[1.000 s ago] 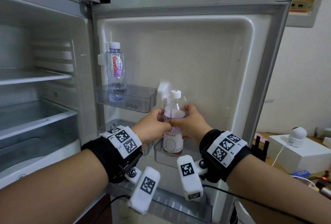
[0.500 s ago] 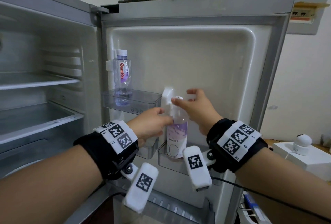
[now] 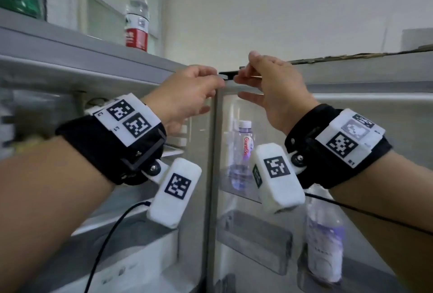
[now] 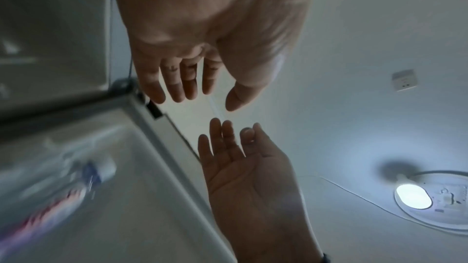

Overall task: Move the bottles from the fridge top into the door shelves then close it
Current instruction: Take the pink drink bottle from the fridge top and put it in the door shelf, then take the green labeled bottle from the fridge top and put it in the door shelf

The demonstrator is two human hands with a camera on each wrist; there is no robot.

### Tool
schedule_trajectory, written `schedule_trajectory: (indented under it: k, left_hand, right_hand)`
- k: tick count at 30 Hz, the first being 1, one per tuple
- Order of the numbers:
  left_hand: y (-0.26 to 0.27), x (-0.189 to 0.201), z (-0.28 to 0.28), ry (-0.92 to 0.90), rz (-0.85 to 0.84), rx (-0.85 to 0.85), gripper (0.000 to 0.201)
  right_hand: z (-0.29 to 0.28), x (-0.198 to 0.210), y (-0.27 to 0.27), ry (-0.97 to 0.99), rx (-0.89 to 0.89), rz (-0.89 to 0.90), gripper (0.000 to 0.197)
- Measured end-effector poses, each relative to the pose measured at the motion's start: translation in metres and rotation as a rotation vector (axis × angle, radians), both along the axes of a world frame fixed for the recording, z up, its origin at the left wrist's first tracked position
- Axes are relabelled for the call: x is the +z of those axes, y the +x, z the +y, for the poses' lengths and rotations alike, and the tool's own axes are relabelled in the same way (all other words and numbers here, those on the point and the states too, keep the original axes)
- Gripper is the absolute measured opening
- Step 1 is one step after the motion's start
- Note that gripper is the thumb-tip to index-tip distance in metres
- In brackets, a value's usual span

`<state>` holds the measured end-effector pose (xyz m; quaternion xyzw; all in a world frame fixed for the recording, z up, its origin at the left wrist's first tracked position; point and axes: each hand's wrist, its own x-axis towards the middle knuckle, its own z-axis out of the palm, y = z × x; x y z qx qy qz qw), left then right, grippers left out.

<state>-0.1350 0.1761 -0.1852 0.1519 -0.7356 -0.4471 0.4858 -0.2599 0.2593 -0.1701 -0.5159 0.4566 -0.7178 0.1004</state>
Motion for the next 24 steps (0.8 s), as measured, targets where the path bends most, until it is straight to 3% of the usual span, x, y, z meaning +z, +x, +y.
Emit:
schedule_trajectory:
  k: [4,10,14,17,21,24]
  left_hand:
    - [0.054,0.044,-0.033,-0.092,0.053,0.137,0.014]
    - [0.127,0.104,-0.071,-0.147,0.111,0.29,0.017]
    - [0.174,0.13,-0.101,-0.11,0.168,0.402,0.025]
    - [0.203,0.143,-0.121,-0.087,0.197,0.456,0.044]
    - [0.231,0.161,-0.136,-0.034,0.241,0.459,0.054]
    - [0.242,0.169,-0.143,0.011,0.271,0.455,0.052]
  right_hand:
    - [-0.044,0.036,0.049,0.019,0.127,0.038,0.015]
    - [-0.102,0.081,0.113,0.113,0.328,0.081,0.027]
    - [-0.146,0.108,0.153,0.151,0.473,-0.003,0.033]
    - [-0.175,0.122,0.177,0.132,0.501,-0.077,0.046]
    - [-0.199,0.136,0.204,0.178,0.515,-0.069,0.033]
    - [-0.21,0.147,0.217,0.147,0.461,0.001,0.052]
